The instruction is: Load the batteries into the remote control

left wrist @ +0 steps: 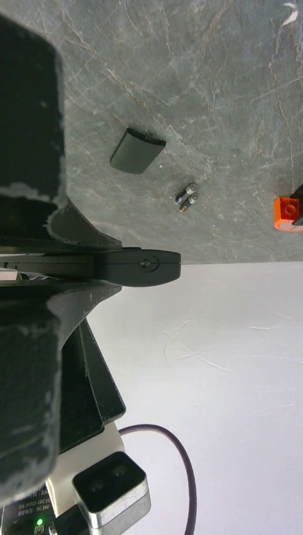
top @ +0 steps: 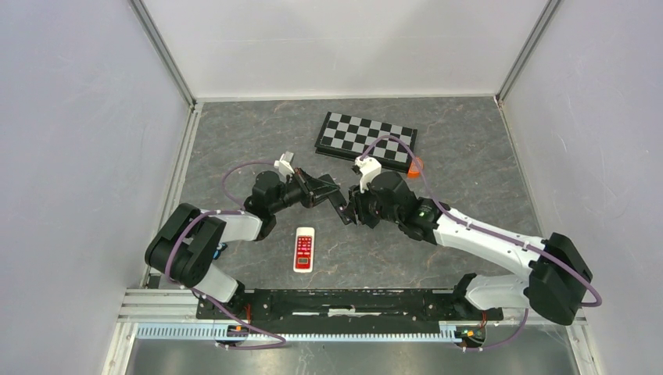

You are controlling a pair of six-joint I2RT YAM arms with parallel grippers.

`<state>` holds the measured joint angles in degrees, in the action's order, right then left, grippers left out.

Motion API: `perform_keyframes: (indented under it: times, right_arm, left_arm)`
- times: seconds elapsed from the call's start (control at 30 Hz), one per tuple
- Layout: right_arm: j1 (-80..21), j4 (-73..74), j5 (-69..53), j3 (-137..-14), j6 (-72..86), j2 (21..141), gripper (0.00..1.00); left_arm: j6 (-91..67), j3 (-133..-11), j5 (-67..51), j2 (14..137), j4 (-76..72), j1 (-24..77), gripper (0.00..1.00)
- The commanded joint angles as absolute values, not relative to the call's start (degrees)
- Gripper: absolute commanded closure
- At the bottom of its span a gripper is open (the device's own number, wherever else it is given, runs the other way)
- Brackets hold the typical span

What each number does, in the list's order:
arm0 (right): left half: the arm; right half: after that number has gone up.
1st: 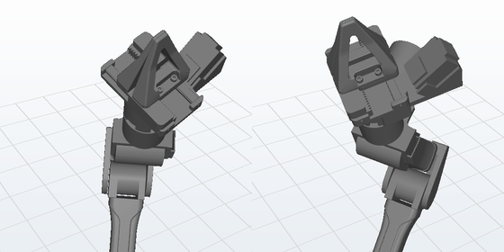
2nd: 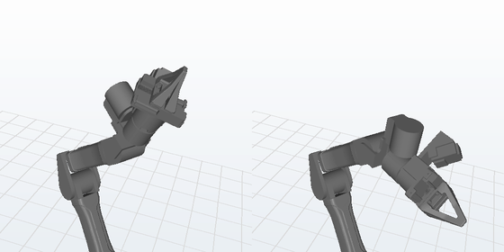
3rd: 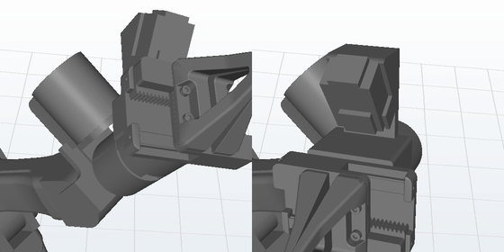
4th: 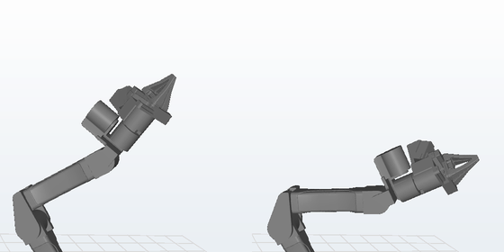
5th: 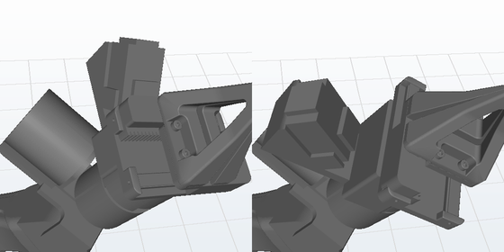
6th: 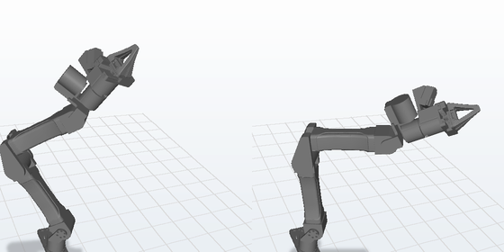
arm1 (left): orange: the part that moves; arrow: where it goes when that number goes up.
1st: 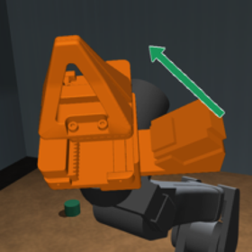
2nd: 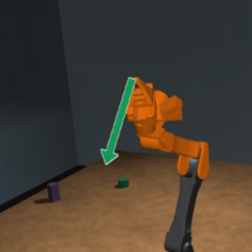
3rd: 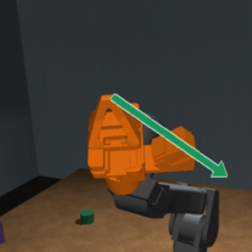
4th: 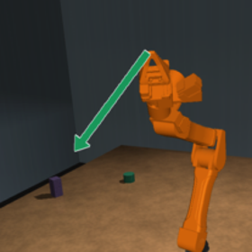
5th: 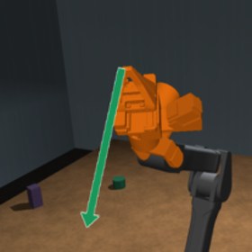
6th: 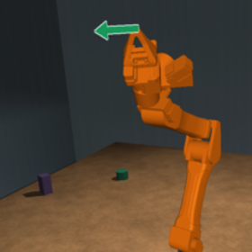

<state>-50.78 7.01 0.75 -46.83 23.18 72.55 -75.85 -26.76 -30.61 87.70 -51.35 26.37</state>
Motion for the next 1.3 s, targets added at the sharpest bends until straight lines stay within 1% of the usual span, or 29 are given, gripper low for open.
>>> perform_keyframes:
  times: [0.0,0.07,0.23,0.33,0.4,0.53,0.63,0.93,1.03,1.2,1.27]
  right_arm:
    - [-50.98,8.20,2.25,-49.33,25.18,70.31,0.59]
    - [-51.01,8.27,2.84,-49.57,25.96,69.42,0.54]
    - [-50.76,3.51,3.52,-47.67,30.99,64.96,0.31]
    - [-50.07,-2.68,4.25,-44.06,37.02,61.32,0.23]
    - [-49.80,-5.17,6.37,-41.14,42.37,58.80,0.21]
    - [-49.75,-11.92,10.91,-32.35,54.38,52.25,0.20]
    - [-49.77,-14.98,13.21,-28.53,60.21,49.37,0.20]
    - [-49.81,-16.61,8.70,-29.66,66.13,52.63,0.24]
    - [-49.75,-17.49,7.20,-29.70,67.12,54.01,0.27]
    - [-49.75,-18.79,6.54,-29.36,67.43,54.82,0.41]
    - [-49.75,-19.04,6.50,-29.37,67.42,55.07,0.44]
  left_arm:
    - [-81.00,-26.72,-32.17,85.88,-57.98,26.41,0.98]
    - [-81.59,-26.63,-32.21,85.92,-58.43,26.30,0.98]
    - [-82.83,-26.38,-32.17,85.66,-59.91,26.24,0.98]
    - [-83.47,-26.36,-32.18,85.18,-60.18,26.19,0.98]
    - [-84.12,-26.18,-31.94,84.62,-60.41,26.19,0.98]
    - [-85.40,-26.00,-31.32,82.75,-60.92,26.19,0.98]
    - [-85.68,-26.10,-30.88,81.24,-60.65,26.19,0.98]
    - [-86.22,-26.36,-29.73,78.61,-60.56,26.34,0.98]
    - [-86.22,-26.69,-29.45,78.25,-60.07,26.33,0.98]
    - [-86.65,-26.89,-28.90,78.16,-60.02,26.28,0.98]
    - [-86.91,-26.93,-28.83,78.36,-60.31,26.29,0.98]
